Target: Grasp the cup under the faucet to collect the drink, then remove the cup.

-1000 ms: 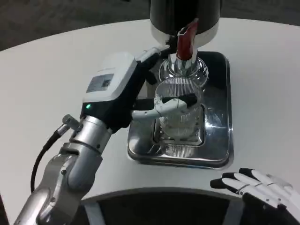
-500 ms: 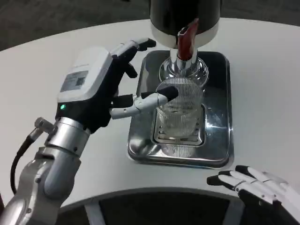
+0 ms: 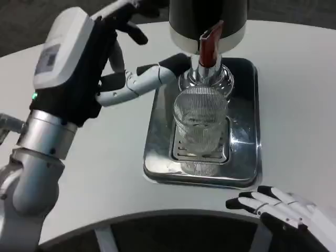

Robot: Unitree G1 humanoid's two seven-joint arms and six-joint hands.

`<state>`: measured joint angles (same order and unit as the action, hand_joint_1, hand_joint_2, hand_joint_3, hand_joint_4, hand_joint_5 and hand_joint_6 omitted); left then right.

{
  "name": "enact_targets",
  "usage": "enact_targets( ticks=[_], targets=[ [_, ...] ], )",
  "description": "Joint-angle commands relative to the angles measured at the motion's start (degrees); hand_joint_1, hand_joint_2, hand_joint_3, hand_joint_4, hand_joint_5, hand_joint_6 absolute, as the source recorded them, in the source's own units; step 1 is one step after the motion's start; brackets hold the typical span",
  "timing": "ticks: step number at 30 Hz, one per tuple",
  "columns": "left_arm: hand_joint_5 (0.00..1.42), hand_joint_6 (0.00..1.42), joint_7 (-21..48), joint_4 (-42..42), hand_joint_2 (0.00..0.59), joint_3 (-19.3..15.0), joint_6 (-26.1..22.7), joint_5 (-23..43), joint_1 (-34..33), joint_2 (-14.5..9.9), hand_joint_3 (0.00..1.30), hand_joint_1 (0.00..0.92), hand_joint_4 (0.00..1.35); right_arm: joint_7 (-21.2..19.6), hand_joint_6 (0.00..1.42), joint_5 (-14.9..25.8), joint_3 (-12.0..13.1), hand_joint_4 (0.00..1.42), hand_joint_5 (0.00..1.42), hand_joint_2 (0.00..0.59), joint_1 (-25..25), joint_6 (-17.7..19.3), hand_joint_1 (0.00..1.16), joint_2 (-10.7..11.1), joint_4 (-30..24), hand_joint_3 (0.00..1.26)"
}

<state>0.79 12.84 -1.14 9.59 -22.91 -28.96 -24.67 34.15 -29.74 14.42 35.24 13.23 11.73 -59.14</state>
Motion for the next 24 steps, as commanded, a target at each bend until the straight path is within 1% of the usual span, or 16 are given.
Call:
enact_targets(
  ticks=[1, 3, 6, 8, 11, 15, 17, 19, 24],
  targets=[
    [0.54, 0.9, 3.2, 1.5, 0.086, -1.2, 1.3, 5.6, -5.2, -0.3, 0.41, 0.061, 0.42, 0.8, 0.05, -0.6, -0.8, 0.12, 0.05, 0.468, -0.3, -0.1, 0.46, -0.6, -0.9, 0.2],
    [0.51, 0.79, 4.6, 1.3, 0.083, -1.3, 1.1, 8.4, -7.5, 0.1, 0.42, 0.042, 0.43, 0.8, 0.05, -0.9, -1.1, 0.12, 0.05, 0.468, -0.5, -0.1, 0.46, -0.8, -0.9, 0.2],
    [0.46, 0.57, 6.5, 0.4, 0.085, -1.2, 0.7, 12.4, -10.6, 0.9, 0.44, 0.015, 0.42, 0.9, 0.05, -1.0, -1.3, 0.12, 0.05, 0.471, -0.6, 0.0, 0.46, -1.0, -0.9, 0.2],
    [0.43, 0.49, 7.9, -0.7, 0.082, -1.0, 0.4, 15.2, -12.8, 1.6, 0.44, 0.001, 0.41, 0.8, 0.05, -1.1, -1.2, 0.12, 0.05, 0.472, -0.4, 0.1, 0.46, -1.2, -0.9, 0.2],
    [0.4, 0.45, 10.1, -2.8, 0.084, -0.7, -0.2, 18.8, -15.6, 2.6, 0.42, 0.0, 0.37, 0.8, 0.05, -0.9, -1.0, 0.12, 0.05, 0.473, -0.2, 0.4, 0.47, -1.4, -0.9, 0.2],
    [0.34, 0.4, 13.9, -5.9, 0.086, 0.1, -2.1, 22.7, -18.4, 3.3, 0.33, 0.0, 0.26, 0.6, 0.05, -0.5, -0.4, 0.12, 0.05, 0.474, 0.2, 0.9, 0.47, -1.5, -0.9, 0.2],
    [0.31, 0.39, 16.1, -7.5, 0.088, 0.6, -3.6, 24.2, -19.5, 3.4, 0.31, 0.0, 0.23, 0.5, 0.05, -0.2, -0.1, 0.12, 0.05, 0.474, 0.4, 1.2, 0.47, -1.6, -0.9, 0.2],
    [0.3, 0.37, 18.9, -9.2, 0.085, 1.3, -6.1, 25.5, -20.5, 3.1, 0.3, 0.0, 0.21, 0.4, 0.05, 0.1, 0.4, 0.12, 0.05, 0.474, 0.7, 1.6, 0.47, -1.6, -0.9, 0.2],
    [0.26, 0.35, 23.9, -11.6, 0.087, 2.2, -10.7, 27.4, -21.7, 2.8, 0.25, 0.0, 0.16, 0.4, 0.05, 0.8, 1.3, 0.12, 0.05, 0.474, 1.1, 2.4, 0.47, -2.0, -0.9, 0.2]
  ],
)
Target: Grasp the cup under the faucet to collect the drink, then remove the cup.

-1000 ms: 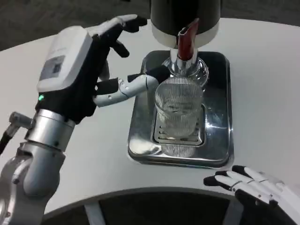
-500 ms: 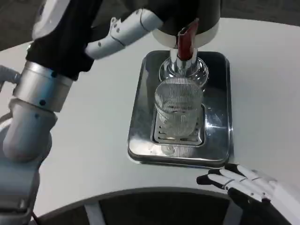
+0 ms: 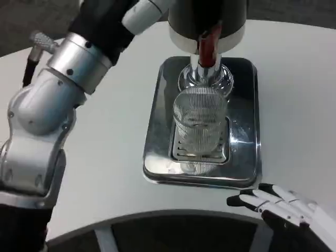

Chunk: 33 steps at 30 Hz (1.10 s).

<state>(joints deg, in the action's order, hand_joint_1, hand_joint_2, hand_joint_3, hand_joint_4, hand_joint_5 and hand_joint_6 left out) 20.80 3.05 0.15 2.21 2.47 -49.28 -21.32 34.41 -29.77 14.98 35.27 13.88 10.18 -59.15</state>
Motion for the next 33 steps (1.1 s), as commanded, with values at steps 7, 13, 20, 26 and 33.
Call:
enact_targets(
  ticks=[7, 13, 20, 26, 33],
  targets=[
    [0.23, 0.31, 9.7, -5.3, 0.099, 2.3, -7.2, 2.6, -2.0, -1.0, 0.21, 0.0, 0.12, 0.5, 0.06, 1.3, 1.4, 0.12, 0.05, 0.474, 0.9, 2.3, 0.47, -0.8, -0.8, 0.2],
    [0.21, 0.3, 12.6, -6.2, 0.096, 3.2, -9.1, 1.6, -1.8, -1.8, 0.19, 0.0, 0.09, 0.7, 0.06, 1.7, 1.8, 0.12, 0.05, 0.474, 1.0, 2.4, 0.47, -0.8, -0.8, 0.2],
    [0.2, 0.29, 14.1, -7.5, 0.096, 4.3, -9.0, -0.3, -1.6, -3.3, 0.17, 0.0, 0.09, 0.9, 0.06, 1.7, 1.5, 0.12, 0.05, 0.474, 0.9, 2.3, 0.48, -0.8, -0.8, 0.2],
    [0.19, 0.27, 15.4, -8.9, 0.094, 5.8, -7.5, -2.7, -1.4, -4.6, 0.17, 0.0, 0.08, 1.3, 0.06, 1.3, 1.0, 0.12, 0.05, 0.474, 0.6, 2.2, 0.48, -1.0, -0.8, 0.21],
    [0.14, 0.2, 15.6, -9.9, 0.095, 7.6, -3.6, -5.8, -1.3, -5.9, 0.16, 0.0, 0.06, 1.3, 0.06, 1.0, 0.5, 0.12, 0.05, 0.474, 0.7, 2.2, 0.48, -1.5, -0.8, 0.21]
  ],
)
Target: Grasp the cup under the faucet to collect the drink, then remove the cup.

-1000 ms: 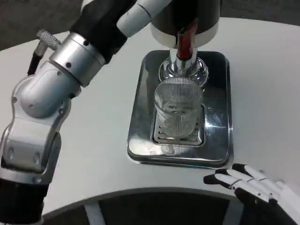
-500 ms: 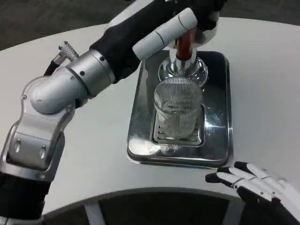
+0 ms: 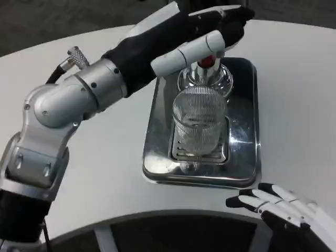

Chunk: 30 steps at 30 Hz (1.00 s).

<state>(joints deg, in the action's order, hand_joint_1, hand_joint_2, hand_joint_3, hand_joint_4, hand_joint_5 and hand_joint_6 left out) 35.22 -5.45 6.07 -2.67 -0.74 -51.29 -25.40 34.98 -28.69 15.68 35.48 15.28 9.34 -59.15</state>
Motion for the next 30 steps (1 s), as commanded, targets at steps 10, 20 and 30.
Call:
enact_targets(
  ticks=[10, 20, 30],
  targets=[
    [0.11, 0.15, 1.1, -1.6, 0.084, 3.4, 4.8, -6.1, 0.7, -2.8, 0.16, 0.0, 0.03, 1.0, 0.06, -0.3, -0.5, 0.13, 0.05, 0.474, 0.7, 0.6, 0.48, -1.4, -0.8, 0.21],
    [0.07, 0.13, 1.0, -1.9, 0.082, 4.3, 7.5, -9.3, 0.6, -2.7, 0.15, 0.0, 0.0, 1.2, 0.06, 0.7, -0.3, 0.12, 0.05, 0.474, 0.3, -1.3, 0.48, -2.3, -0.8, 0.21],
    [0.04, 0.11, 0.7, -3.0, 0.088, 5.7, 9.6, -11.9, -0.2, -3.1, 0.15, 0.0, 0.0, 1.1, 0.06, 0.6, -1.7, 0.12, 0.05, 0.474, -1.7, -5.3, 0.48, -3.4, -0.8, 0.2]
  ],
)
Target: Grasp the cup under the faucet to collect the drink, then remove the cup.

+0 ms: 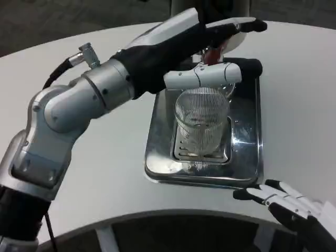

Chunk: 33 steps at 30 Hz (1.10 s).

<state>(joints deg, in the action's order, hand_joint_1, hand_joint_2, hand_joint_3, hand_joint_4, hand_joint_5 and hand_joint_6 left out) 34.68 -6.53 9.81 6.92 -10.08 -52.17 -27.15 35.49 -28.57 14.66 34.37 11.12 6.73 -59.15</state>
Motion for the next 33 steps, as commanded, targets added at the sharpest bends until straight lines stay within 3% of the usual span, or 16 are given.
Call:
enact_targets(
  ticks=[1, 11, 16, 23, 29, 33],
  targets=[
    [0.03, 0.11, 1.2, -2.0, 0.089, 2.0, 0.2, -2.8, 0.6, -1.4, 0.15, 0.0, 0.0, 0.6, 0.06, 0.4, -0.9, 0.12, 0.05, 0.474, -0.8, -1.4, 0.48, -0.9, -0.8, 0.2],
    [0.02, 0.1, 1.5, -3.5, 0.09, 2.6, 1.5, -4.2, -0.3, -1.3, 0.14, 0.0, 0.0, 0.9, 0.06, 0.3, -2.4, 0.12, 0.05, 0.474, -2.3, -4.5, 0.48, -2.7, -0.8, 0.2],
    [0.01, 0.1, 1.6, -4.0, 0.092, 3.1, 1.7, -4.6, -0.5, -1.4, 0.14, 0.0, 0.0, 0.5, 0.08, 0.1, -4.0, 0.11, 0.05, 0.474, -2.9, -6.1, 0.48, -4.7, -0.8, 0.17],
    [0.01, 0.1, 1.5, -4.7, 0.091, 3.5, 2.3, -4.6, -1.0, -1.6, 0.13, 0.0, 0.0, 0.4, 0.15, -2.0, -7.6, 0.07, 0.07, 0.414, -5.3, -10.6, 0.51, -7.9, -0.8, 0.09],
    [0.0, 0.1, 1.4, -5.0, 0.088, 4.0, 2.6, -4.6, -1.1, -1.9, 0.13, 0.0, 0.0, -1.5, 0.17, -6.6, -12.2, 0.03, 0.09, 0.361, -7.9, -15.2, 0.58, -11.0, -0.8, 0.02],
    [0.0, 0.1, 1.4, -5.1, 0.086, 4.1, 2.8, -4.5, -1.2, -2.1, 0.13, 0.0, 0.0, -3.4, 0.18, -10.4, -15.3, 0.02, 0.08, 0.318, -9.8, -18.5, 0.64, -12.0, -0.8, 0.01]
  ],
)
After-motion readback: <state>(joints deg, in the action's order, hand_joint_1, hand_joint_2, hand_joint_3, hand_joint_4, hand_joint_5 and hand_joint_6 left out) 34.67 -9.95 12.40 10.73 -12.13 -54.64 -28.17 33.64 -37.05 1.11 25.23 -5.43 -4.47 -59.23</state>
